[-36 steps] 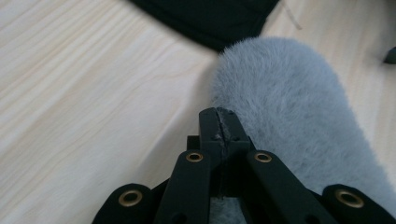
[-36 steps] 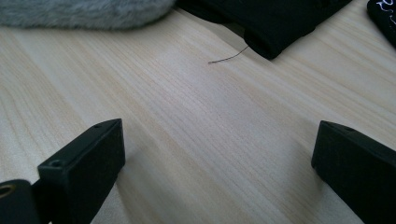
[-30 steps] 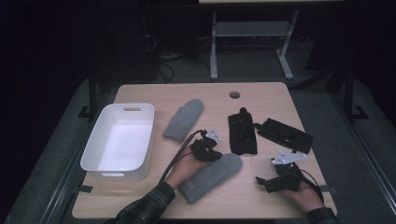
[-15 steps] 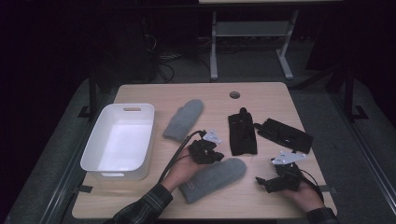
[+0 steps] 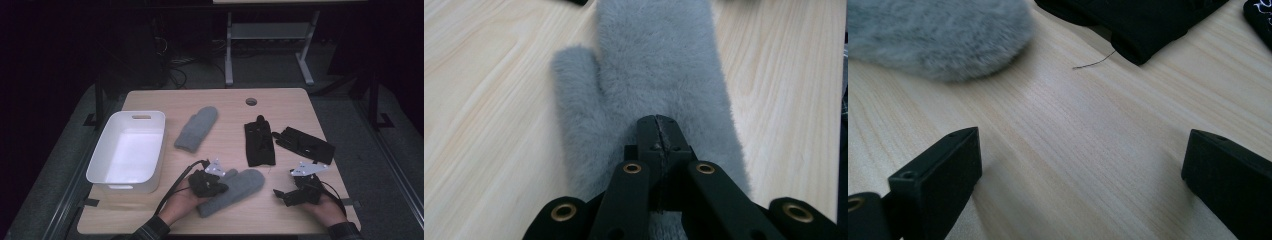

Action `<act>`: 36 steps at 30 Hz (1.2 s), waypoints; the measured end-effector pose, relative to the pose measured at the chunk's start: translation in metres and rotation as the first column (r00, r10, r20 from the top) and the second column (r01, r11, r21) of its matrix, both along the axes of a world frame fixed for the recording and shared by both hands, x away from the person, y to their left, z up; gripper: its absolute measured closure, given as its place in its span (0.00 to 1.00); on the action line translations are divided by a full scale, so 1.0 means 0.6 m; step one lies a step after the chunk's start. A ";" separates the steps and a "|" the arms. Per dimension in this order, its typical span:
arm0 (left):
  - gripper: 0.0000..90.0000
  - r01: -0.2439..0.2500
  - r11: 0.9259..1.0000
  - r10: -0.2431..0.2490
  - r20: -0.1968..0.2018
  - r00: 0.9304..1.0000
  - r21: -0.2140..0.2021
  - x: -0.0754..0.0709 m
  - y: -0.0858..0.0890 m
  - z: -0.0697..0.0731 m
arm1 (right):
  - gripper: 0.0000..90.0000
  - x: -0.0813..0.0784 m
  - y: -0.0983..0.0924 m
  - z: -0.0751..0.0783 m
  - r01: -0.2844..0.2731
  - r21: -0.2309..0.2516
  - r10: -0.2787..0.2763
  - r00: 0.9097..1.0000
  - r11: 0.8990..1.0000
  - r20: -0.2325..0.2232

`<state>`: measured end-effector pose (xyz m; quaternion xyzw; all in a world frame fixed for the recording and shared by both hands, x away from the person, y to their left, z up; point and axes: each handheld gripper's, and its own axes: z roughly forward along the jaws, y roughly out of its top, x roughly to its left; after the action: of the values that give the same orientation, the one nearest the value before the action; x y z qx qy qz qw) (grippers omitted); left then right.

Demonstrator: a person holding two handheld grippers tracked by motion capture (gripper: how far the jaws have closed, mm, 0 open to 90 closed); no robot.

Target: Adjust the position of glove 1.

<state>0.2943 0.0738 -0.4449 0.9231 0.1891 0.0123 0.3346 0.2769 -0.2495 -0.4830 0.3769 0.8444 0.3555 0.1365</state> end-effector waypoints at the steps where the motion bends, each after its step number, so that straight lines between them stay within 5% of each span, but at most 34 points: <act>1: 0.99 -0.003 1.000 0.003 0.001 1.000 -0.002 0.001 -0.008 -0.001 | 0.03 0.000 0.000 0.000 0.000 0.000 0.000 1.000 1.000 0.000; 13: 0.99 0.016 1.000 -0.016 0.032 0.999 0.000 0.014 -0.056 -0.004 | 0.03 0.000 0.000 0.000 -0.001 0.000 0.001 1.000 1.000 0.000; 17: 0.96 0.019 1.000 -0.018 0.030 0.999 -0.013 0.015 -0.050 0.004 | 0.03 0.000 0.000 0.000 -0.001 0.001 0.001 1.000 1.000 0.000; 20: 0.91 -0.023 0.999 0.025 0.051 0.998 -0.047 0.028 -0.032 0.027 | 0.03 0.000 0.000 0.000 -0.001 0.001 0.001 1.000 1.000 0.000; 24: 0.81 -0.073 0.997 0.076 0.076 0.994 -0.035 0.049 -0.016 0.042 | 0.03 0.000 0.000 0.000 -0.001 0.001 0.001 1.000 1.000 0.000; 28: 0.72 -0.148 0.989 0.150 0.098 0.984 -0.021 0.083 0.004 0.050 | 0.03 0.000 0.000 0.000 -0.001 0.001 0.001 1.000 1.000 0.000; 29: 0.71 -0.186 0.983 0.185 0.110 0.976 -0.005 0.101 0.013 0.050 | 0.03 0.000 0.000 0.000 -0.001 0.000 0.001 1.000 1.000 0.001; 31: 0.75 -0.211 0.978 0.209 0.117 0.971 -0.001 0.110 0.017 0.047 | 0.03 0.000 0.000 0.000 -0.001 0.000 0.001 1.000 1.000 0.001; 33: 0.85 -0.278 0.960 0.279 0.102 0.955 -0.022 0.137 0.033 0.044 | 0.03 0.000 0.000 0.000 -0.001 0.000 0.001 1.000 1.000 0.001; 34: 0.90 -0.278 0.960 0.279 0.102 0.955 -0.022 0.137 0.033 0.044 | 0.03 0.000 0.000 0.000 -0.001 0.000 0.001 1.000 1.000 0.001; 36: 0.97 -0.337 0.941 0.339 0.096 0.936 -0.040 0.163 0.045 0.047 | 0.03 0.000 0.000 0.000 -0.001 0.001 0.001 1.000 1.000 0.001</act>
<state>0.3924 0.1006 -0.4166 0.8712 0.3275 0.1144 0.3472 0.2769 -0.2495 -0.4830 0.3764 0.8444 0.3559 0.1364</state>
